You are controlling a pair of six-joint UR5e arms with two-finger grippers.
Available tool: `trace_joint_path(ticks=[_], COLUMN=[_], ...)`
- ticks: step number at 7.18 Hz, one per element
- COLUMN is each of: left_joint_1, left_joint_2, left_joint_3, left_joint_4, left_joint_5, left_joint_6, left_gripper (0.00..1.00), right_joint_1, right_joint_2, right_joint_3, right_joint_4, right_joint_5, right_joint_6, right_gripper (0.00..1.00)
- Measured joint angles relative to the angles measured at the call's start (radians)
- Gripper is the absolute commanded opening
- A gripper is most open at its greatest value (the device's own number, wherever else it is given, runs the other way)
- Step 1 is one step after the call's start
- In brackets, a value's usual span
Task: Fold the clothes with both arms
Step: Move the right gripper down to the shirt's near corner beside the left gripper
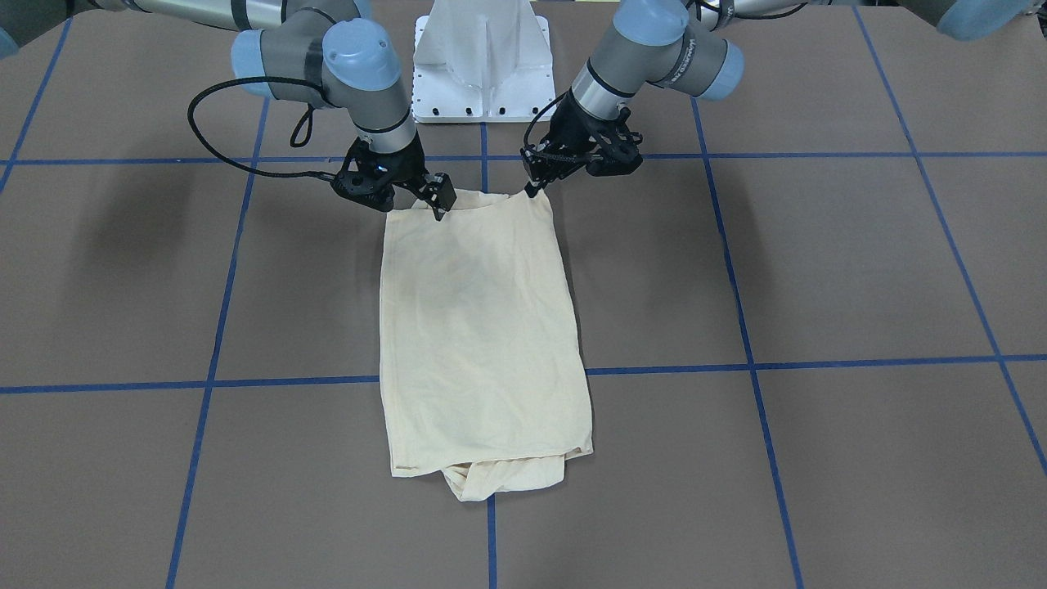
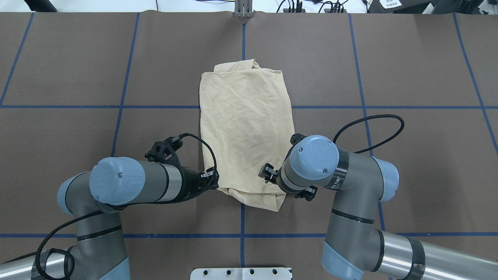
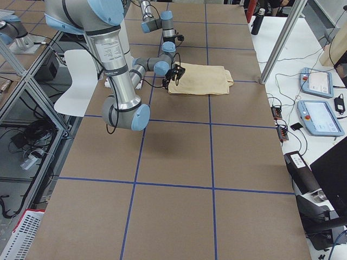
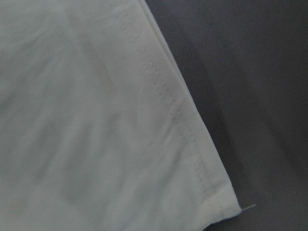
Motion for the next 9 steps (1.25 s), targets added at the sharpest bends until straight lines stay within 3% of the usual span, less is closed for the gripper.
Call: trace_joint_path(ticks=[9], left_joint_1=[0.000], left_joint_2=[0.000], left_joint_3=[0.004], left_joint_4=[0.000], left_joint_5=[0.000], left_joint_6=[0.000], left_gripper=[0.00], right_joint_1=[-0.036], right_joint_2=[0.013], right_joint_3=[-0.012], right_joint_4=[-0.032], right_joint_5=[-0.015], right_joint_6=[-0.003], right_gripper=[1.00])
